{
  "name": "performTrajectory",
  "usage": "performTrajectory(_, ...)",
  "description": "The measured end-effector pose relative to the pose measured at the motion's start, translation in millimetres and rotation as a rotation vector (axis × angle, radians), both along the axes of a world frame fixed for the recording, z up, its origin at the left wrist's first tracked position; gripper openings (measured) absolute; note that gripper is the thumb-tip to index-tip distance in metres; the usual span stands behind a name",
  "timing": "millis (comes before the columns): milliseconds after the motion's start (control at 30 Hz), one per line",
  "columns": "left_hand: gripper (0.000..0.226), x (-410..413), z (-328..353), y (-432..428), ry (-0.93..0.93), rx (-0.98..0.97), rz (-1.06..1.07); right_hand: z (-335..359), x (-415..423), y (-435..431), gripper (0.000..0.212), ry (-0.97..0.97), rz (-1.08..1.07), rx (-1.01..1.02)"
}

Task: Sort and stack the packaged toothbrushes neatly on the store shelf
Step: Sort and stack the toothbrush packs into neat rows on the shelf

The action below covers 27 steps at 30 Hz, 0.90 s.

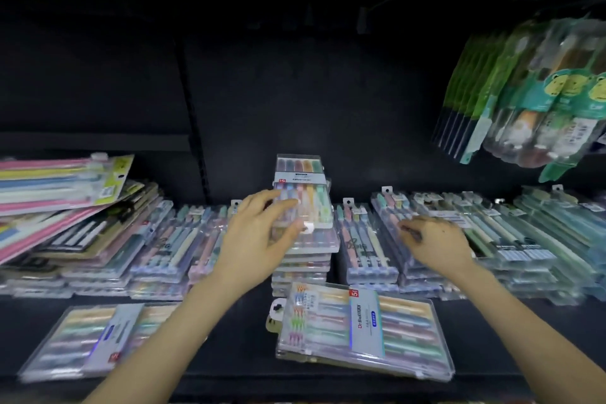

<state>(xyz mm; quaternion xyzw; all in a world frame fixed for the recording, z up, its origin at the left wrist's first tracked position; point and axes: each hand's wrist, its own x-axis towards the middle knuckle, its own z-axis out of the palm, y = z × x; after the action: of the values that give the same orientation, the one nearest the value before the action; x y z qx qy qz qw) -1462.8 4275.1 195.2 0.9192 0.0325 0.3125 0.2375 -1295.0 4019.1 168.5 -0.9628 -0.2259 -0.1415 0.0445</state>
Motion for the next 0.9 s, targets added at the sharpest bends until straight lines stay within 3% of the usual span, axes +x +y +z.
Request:
performTrajectory(133, 0.031, -30.7, -25.6, 45.0, -0.026, -0.128, 0.203, 35.4, -37.9, 18.9, 0.028, 0.064, 0.09, 0.464)
performTrajectory(233, 0.027, -52.5, -53.2, 87.4, 0.1, -0.119, 0.396, 71.4, -91.1, 52.6, 0.019, -0.011, 0.282, 0.747)
performTrajectory(300, 0.028, -60.2, -68.5, 112.8, 0.215, -0.057, 0.469, 82.9, -130.7, 85.7, 0.015, 0.074, 0.447, 0.862)
performTrajectory(367, 0.036, -62.3, -80.2, 132.6, 0.322, 0.04, 0.482, 74.9, -161.5, 124.5, 0.019, 0.252, 0.548, 0.827)
performTrajectory(433, 0.049, -62.4, -91.2, 143.7, 0.452, 0.114, 0.475, 55.5, -179.4, 165.4, 0.027, 0.412, 0.559, 0.631)
performTrajectory(500, 0.057, -63.1, -100.8, 148.3, 0.551, 0.172, 0.467, 31.9, -179.8, 202.4, 0.036, 0.531, 0.47, 0.429)
performTrajectory(600, 0.057, -65.2, -108.1, 148.4, 0.483, 0.196, 0.459, 3.9, -164.2, 241.6, 0.041, 0.612, 0.256, 0.289)
performTrajectory(767, 0.063, -64.6, -105.6, 145.2, 0.425, 0.085, 0.491, -30.8, -141.9, 273.1, 0.049, 0.71, 0.04, 0.27)
performTrajectory(900, 0.066, -62.2, -95.1, 141.4, 0.494, -0.04, 0.523, -45.0, -137.2, 277.0, 0.057, 0.816, -0.012, 0.502)
